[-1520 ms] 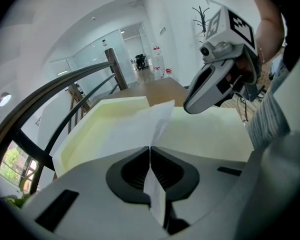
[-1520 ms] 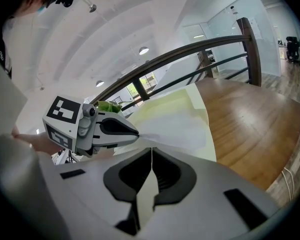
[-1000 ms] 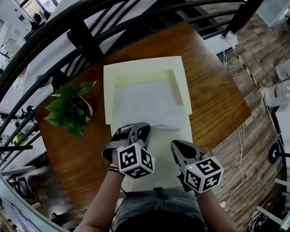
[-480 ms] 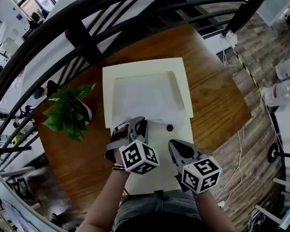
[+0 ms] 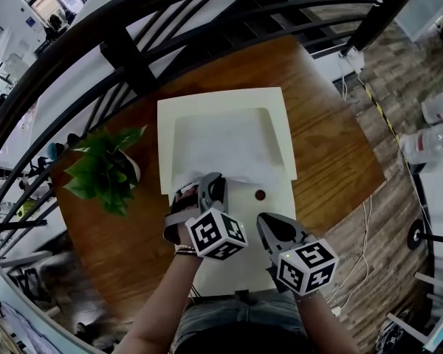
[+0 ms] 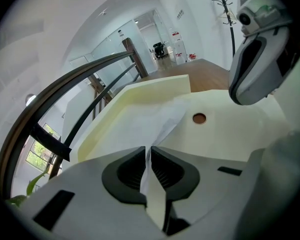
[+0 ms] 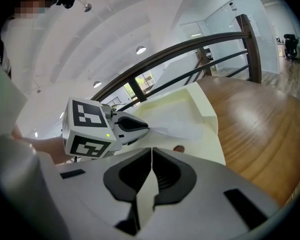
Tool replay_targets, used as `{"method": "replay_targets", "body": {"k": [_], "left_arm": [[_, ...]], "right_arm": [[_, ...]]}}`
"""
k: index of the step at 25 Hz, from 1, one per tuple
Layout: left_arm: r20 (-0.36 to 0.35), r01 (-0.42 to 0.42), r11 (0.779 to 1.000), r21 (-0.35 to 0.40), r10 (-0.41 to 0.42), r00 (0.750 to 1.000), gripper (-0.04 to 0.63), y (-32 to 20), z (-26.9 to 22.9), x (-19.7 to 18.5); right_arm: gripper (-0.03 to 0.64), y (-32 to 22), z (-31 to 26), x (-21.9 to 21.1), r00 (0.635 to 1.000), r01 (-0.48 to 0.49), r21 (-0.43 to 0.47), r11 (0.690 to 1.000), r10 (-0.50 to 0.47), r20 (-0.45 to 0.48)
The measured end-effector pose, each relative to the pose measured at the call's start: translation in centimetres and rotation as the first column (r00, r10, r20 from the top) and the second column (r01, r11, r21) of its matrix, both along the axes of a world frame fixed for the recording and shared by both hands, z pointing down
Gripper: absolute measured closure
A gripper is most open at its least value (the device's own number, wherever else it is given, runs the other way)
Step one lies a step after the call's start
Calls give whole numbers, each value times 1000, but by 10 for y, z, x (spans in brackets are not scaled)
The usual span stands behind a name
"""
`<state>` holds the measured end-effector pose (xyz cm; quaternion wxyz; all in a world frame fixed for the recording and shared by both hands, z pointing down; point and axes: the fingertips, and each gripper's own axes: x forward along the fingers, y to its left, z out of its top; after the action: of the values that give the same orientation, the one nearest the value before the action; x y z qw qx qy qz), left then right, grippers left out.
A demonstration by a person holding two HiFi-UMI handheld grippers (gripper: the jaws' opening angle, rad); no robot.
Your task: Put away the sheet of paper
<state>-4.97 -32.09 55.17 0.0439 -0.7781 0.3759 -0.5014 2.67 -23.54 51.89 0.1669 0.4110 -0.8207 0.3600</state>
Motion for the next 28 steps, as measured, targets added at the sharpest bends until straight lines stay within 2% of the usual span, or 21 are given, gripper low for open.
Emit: {"method": "replay_targets", "body": {"k": [7,11,21,23,25,28], "left_arm": [[-10,23,1000,-1,-23,1000,567,-3,2,1],[-25,35,999,-12,-35,999,486,-3,4,0],[-64,40,999,-12,-40,997,476,7,-11,3],[-100,49,999,-13,-50,994,476,11,-19,3],[-165,62,997,-42,-68,984,477,17,-26,5],[-296,77,992,-101,-104,950,477,27,-38,8]], "right_arm": [[588,1,-2,5,1000,-11,4,1000,11,-4],[589,1,-2,8,1000,-18,6,1000,18,-4],[589,3,-12,8,1000,0,33,999,0,-2],[589,4,-15,6,1000,15,44,999,-15,-5],[589,6,-19,4,1000,24,61,998,-24,-3],[589,5,-29,2,1000,26,91,995,-27,11]]}}
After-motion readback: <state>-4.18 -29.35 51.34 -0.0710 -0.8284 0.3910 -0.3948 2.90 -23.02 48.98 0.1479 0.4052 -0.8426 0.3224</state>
